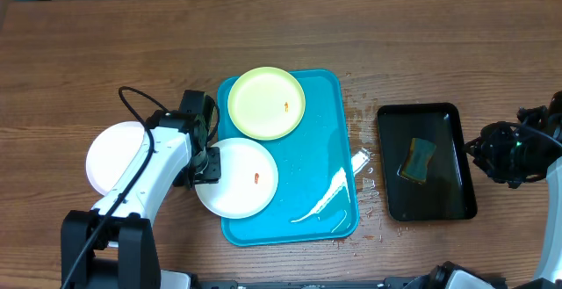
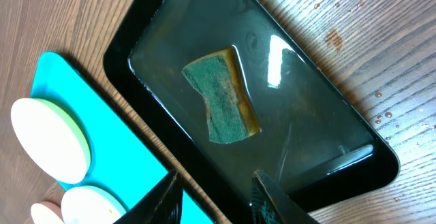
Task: Clean dirty plates on tray and stack at the side
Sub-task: 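Grip the remaining white plate rim with the left gripper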
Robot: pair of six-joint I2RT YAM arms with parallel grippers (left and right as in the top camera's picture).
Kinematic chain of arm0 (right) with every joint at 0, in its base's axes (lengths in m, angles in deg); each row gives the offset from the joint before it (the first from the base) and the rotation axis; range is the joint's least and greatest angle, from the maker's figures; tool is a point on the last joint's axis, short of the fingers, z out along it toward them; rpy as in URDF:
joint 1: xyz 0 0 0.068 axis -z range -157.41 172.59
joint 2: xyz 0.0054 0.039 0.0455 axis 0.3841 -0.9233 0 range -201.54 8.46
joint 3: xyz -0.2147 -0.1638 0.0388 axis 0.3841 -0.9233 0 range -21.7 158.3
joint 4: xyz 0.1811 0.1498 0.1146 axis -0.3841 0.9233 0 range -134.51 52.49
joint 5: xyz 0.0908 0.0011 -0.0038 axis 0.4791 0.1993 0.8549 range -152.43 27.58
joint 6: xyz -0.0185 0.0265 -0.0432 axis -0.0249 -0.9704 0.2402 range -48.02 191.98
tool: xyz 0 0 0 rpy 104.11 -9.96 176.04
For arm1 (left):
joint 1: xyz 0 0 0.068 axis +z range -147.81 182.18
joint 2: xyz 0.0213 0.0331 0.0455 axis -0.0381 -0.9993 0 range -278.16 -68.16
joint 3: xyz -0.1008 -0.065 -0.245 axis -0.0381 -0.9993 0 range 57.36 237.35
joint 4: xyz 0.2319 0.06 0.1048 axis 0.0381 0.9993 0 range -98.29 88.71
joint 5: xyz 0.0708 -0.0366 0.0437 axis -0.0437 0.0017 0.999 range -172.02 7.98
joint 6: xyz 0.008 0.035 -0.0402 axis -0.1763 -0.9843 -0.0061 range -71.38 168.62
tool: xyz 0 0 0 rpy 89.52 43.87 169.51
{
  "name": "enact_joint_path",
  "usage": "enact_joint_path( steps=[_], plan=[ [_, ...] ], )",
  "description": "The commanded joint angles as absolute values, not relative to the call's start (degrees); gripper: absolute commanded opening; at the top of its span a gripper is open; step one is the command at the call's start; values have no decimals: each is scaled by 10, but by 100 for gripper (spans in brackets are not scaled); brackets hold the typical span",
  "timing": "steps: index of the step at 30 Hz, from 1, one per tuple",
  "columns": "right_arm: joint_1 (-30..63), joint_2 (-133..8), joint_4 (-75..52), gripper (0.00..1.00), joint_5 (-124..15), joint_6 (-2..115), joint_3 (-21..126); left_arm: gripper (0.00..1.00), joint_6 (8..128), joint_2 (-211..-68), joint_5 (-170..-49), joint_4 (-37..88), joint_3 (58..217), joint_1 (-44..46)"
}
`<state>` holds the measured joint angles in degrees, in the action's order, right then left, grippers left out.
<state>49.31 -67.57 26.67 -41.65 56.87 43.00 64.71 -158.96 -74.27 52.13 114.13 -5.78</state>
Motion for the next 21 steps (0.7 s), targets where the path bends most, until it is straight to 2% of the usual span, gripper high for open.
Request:
enact_joint_path(
  steps=[1,7,13,19,21],
  plan=[
    [492,-672,269,35,-413,572,427,56,685,-1589,-663,548,1138,-61],
    [492,-672,267,35,-413,572,427,59,710,-1589,-669,540,1138,-61],
    [492,-672,266,35,-413,572,427,40,709,-1589,-689,490,1110,-61],
    [492,-672,265,35,-413,572,427,11,681,-1589,-755,464,1088,-62],
    [492,-672,265,35,-413,572,427,4,667,-1589,-782,465,1094,-65]
  ],
)
